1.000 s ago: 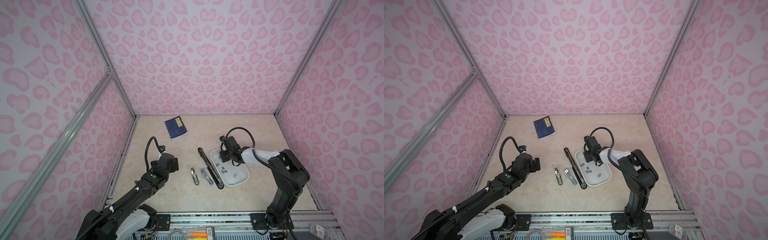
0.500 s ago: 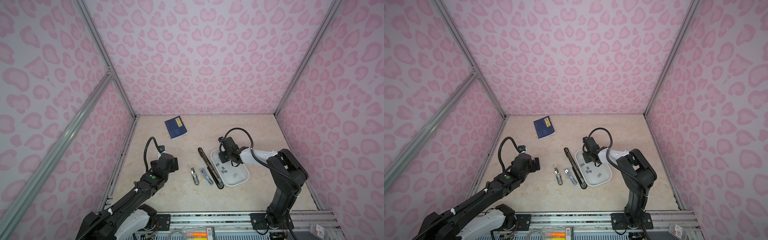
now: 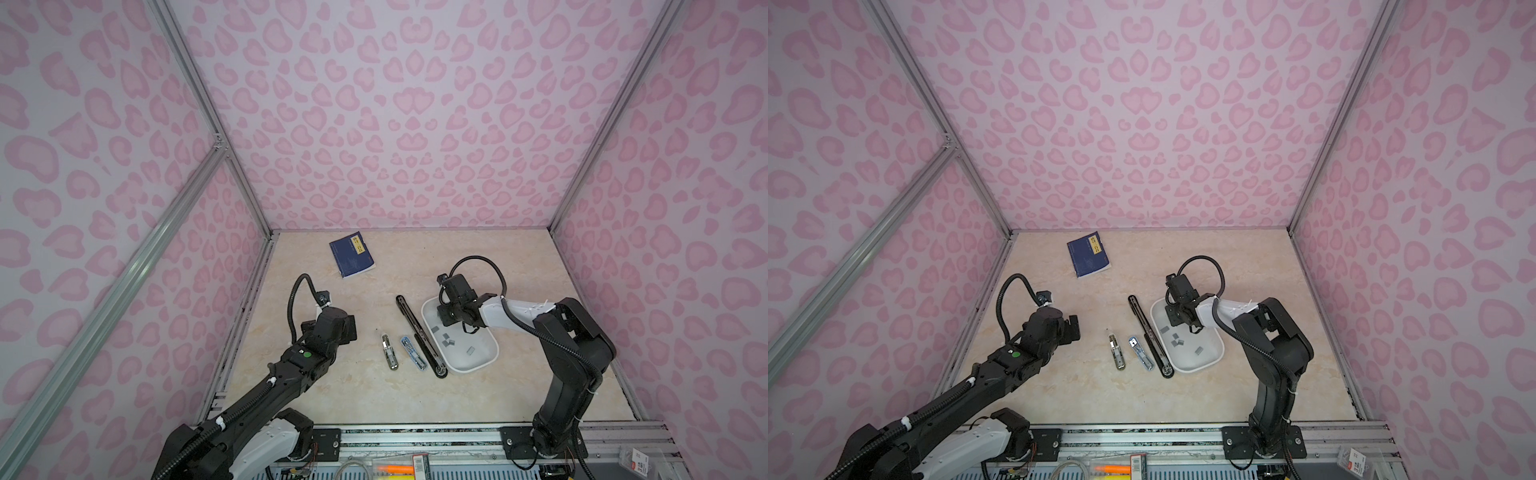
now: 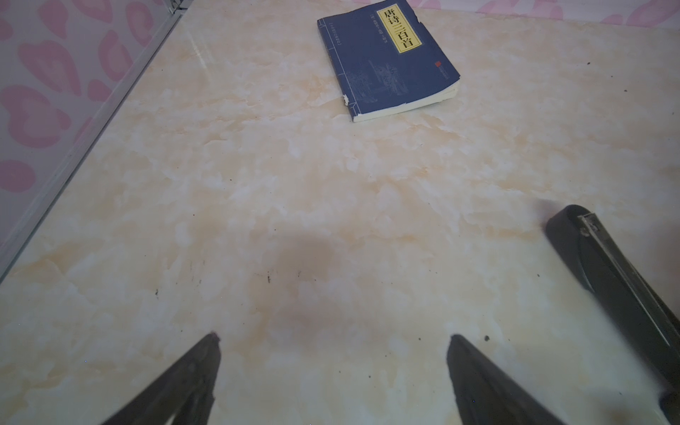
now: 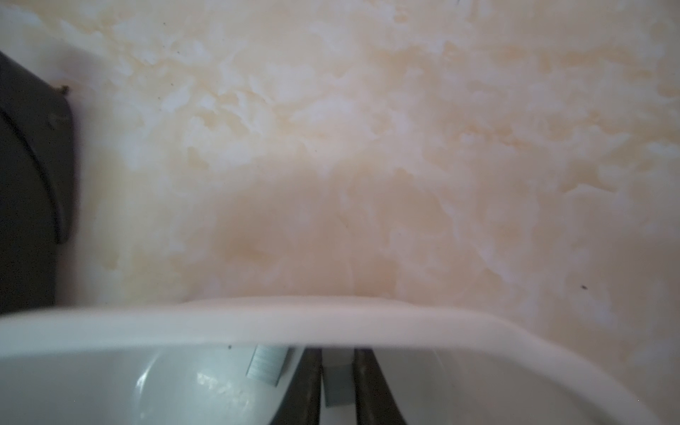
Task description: Load the staples into the stapler
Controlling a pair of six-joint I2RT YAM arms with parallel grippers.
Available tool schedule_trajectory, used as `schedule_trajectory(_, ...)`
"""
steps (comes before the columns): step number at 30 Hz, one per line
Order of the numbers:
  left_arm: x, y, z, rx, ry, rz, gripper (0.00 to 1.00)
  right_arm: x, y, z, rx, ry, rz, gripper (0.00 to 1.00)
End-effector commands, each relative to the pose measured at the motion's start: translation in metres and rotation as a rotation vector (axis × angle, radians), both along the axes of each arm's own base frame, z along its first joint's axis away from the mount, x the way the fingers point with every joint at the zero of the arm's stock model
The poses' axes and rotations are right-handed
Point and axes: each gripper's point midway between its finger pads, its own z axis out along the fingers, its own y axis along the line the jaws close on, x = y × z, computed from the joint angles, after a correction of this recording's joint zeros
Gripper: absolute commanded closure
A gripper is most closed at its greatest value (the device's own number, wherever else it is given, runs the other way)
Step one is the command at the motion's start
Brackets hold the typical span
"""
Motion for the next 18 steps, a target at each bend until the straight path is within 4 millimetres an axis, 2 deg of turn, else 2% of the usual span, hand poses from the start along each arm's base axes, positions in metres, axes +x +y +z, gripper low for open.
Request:
schedule_trajectory(1,0.0031,0.0000,0.0044,-0.015,-0.025,0.013,0.03,-0.0044,-0.0063,-0.0052,-0.024,0.014,-0.018,0.82)
schedule_trajectory(18,0.0023,-0.0007,0.0041,-0.020,-0.026,0.008,0.03,-0.0089,-0.0075,-0.0044,-0.016,0.013,-0.019,0.77)
